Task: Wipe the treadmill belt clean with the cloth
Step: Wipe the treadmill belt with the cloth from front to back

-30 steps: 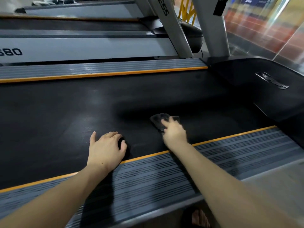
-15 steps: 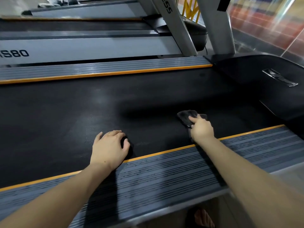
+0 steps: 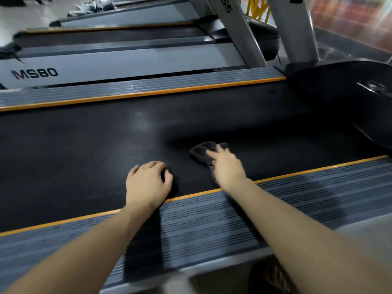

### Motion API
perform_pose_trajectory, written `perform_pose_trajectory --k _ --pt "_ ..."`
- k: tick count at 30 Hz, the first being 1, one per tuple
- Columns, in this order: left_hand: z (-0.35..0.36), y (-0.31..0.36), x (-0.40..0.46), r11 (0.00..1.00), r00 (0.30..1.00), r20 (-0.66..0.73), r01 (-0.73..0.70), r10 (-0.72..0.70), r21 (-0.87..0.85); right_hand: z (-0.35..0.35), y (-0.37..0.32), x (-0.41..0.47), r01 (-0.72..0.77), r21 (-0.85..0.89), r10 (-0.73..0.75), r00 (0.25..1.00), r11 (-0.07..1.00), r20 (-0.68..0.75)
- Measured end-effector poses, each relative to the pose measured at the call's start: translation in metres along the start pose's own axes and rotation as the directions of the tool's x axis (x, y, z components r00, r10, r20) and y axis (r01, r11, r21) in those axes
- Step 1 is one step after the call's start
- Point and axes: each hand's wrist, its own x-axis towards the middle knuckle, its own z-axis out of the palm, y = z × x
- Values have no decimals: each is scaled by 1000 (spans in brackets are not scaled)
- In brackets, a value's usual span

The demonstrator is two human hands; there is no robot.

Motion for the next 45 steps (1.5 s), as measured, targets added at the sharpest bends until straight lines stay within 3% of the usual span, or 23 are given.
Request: perform_pose_trajectory --k 3,7,14,19,26,45 --pt "0 1 1 1000 1000 -11 -1 1 -10 -9 17 3 -33 -44 33 999 998 3" --pt "-4 5 -2 999 999 -27 25 -26 -26 -10 11 -10 14 58 -18 998 998 60" --pt "-6 0 -4 991 1000 -9 5 -6 -135 13 -33 -20 368 16 -361 902 930 237" --pt "3 -21 14 952 996 45 88 -78 -292 23 -45 5 299 87 -309 940 950 147" --pt "7 -81 65 993 996 89 25 -15 -116 44 -65 73 174 178 -165 984 969 -62" --pt "31 -179 246 997 994 89 71 -70 -11 62 -98 277 103 146 -56 955 984 -292"
